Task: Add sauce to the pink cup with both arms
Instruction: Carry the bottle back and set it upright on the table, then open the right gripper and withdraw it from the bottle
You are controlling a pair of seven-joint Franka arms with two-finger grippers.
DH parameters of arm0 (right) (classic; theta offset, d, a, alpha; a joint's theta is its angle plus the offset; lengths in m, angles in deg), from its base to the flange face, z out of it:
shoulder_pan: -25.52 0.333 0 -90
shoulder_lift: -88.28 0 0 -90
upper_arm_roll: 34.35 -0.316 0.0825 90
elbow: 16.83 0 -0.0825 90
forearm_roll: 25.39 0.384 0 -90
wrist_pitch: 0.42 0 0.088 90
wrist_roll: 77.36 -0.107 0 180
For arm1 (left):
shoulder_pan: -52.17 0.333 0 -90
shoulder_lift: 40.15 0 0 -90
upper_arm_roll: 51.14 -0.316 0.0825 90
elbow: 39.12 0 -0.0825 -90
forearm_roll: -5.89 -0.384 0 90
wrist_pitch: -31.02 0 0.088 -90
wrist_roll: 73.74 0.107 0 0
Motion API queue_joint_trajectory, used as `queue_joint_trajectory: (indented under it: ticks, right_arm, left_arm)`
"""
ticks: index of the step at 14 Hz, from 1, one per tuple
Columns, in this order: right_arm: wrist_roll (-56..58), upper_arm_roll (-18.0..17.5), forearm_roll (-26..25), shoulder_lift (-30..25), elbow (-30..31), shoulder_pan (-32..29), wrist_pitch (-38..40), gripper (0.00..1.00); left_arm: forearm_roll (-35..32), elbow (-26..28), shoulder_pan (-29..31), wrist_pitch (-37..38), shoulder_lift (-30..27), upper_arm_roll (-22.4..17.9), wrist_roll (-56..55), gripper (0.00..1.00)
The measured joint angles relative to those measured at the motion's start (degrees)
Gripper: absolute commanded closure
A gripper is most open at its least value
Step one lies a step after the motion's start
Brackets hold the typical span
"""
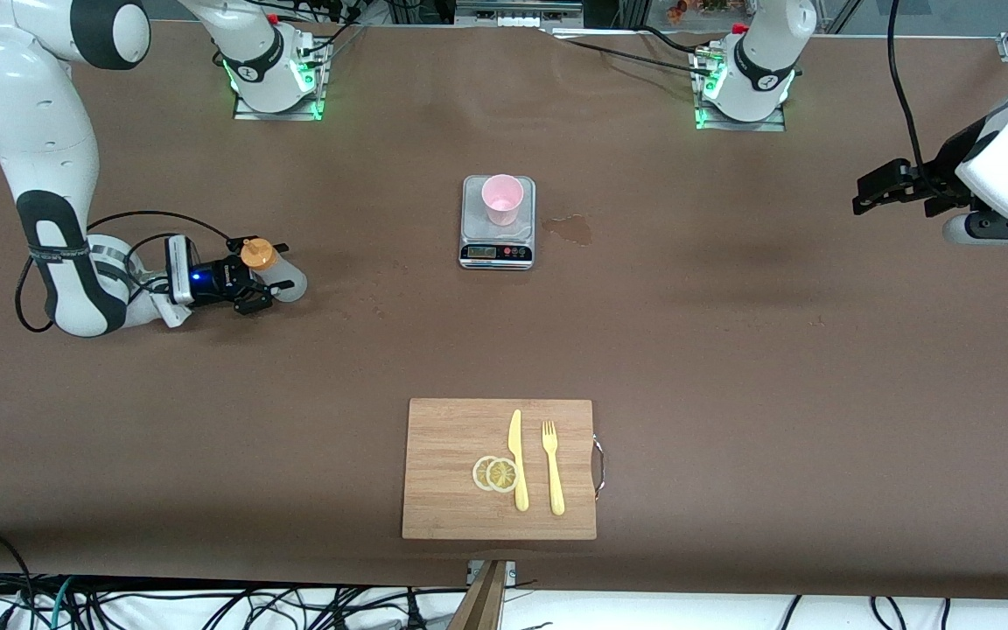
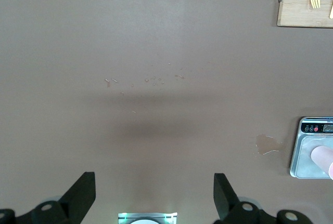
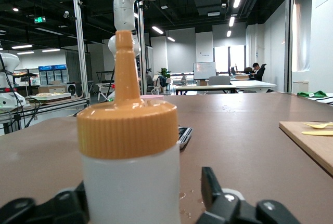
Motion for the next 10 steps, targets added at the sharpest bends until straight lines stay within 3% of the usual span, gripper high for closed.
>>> queue_joint_trajectory:
  ticks: [3,6,10]
  right_arm:
    - [-0.3,2.9,-0.8,-0.2,-2.9,0.0,1.5,0.0]
    - [-1.2,7.7,-6.3,-2.3,-7.1,-0.2,2.1,0.0]
    - [-9.6,11.5,-17.6,-13.8,-8.9,-0.5,-1.1,0.0]
  left_arm:
    - [0.0,0.0,0.0,0.0,0.0,0.0,0.0,0.0]
    - [0.0,0.0,0.1,0.0,0.0,0.0,0.0,0.0]
    - [0.0,-0.1,0.2,0.0,0.0,0.0,0.0,0.0]
